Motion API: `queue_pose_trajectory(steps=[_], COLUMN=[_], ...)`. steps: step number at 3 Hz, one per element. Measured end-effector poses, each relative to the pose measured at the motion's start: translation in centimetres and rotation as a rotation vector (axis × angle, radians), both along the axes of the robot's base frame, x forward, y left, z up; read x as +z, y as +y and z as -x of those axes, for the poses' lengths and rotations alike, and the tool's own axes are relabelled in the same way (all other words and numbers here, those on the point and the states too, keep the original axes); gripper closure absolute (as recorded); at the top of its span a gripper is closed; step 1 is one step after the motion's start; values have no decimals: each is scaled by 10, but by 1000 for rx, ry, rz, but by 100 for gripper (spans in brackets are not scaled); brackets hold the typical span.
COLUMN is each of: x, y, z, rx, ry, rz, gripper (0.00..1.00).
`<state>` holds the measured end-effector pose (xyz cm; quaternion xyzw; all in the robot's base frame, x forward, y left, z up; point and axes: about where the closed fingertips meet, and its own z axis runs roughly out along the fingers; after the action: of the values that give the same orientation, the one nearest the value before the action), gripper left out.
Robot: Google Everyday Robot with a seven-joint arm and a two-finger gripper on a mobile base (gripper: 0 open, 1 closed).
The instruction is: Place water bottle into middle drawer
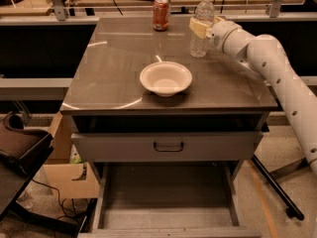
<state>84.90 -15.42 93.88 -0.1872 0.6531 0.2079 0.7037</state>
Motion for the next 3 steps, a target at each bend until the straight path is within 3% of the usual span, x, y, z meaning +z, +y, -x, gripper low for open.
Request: queue_pose_trajectory(steps=[1,3], x=[16,50], y=[-26,-95], z=[19,102], rx=[-35,-68], ry=[1,-31], rz=[15,-63], gripper=[100,100])
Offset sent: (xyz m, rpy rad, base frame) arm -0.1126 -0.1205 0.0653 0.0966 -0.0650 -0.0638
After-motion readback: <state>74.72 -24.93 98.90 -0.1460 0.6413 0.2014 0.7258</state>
